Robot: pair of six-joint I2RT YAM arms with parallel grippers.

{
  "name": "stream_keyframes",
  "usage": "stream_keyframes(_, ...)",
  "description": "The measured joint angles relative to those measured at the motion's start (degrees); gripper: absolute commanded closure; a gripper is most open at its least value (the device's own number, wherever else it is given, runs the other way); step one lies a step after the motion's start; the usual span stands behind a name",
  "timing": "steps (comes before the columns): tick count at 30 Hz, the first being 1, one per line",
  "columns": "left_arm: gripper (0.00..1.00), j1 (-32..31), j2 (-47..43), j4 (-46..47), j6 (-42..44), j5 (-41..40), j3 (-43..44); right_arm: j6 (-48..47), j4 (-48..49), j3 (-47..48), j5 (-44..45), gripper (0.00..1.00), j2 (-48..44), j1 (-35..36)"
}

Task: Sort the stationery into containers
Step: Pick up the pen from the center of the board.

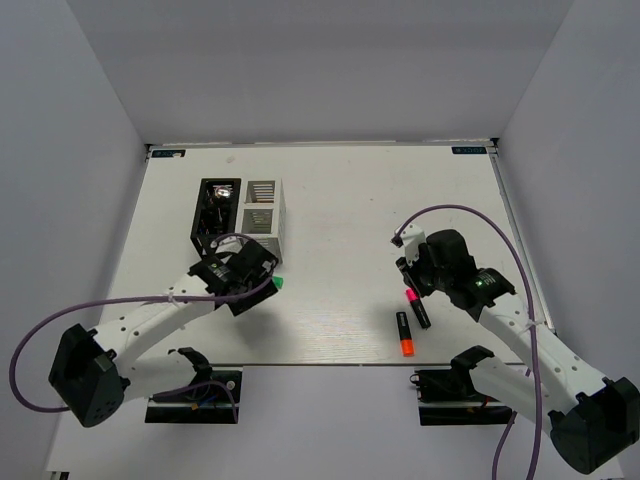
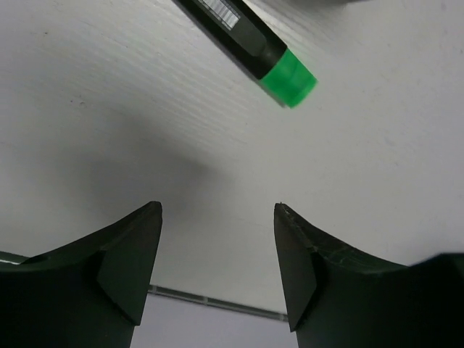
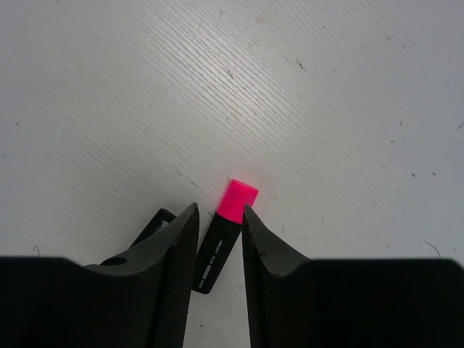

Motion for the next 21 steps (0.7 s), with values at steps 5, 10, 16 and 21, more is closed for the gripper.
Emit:
stream_keyframes(5, 0.16, -3.67, 4.5, 1.97, -10.19, -7.23, -1.01, 0.0, 0.0, 0.0, 0.0, 0.66, -0.11, -0.02)
stream_keyframes(10, 0.16, -7.48, 5.55, 6.36, -19.34, -15.61, -6.91, 0.0, -0.02, -0.02, 0.0, 0.64, -0.59, -0.07)
stream_keyframes(16, 0.17, -9.62, 6.67, 14.47, -24.85, -22.82, -11.67, -0.02, 0.0, -0.02, -0.02, 0.64, -0.76, -0.11)
stream_keyframes(21, 0.18, -9.66, 7.3, 21.55, -25.46, -24.85, -12.26, -0.02, 0.0, -0.02, -0.04, 0.64, -0.76, -0.11)
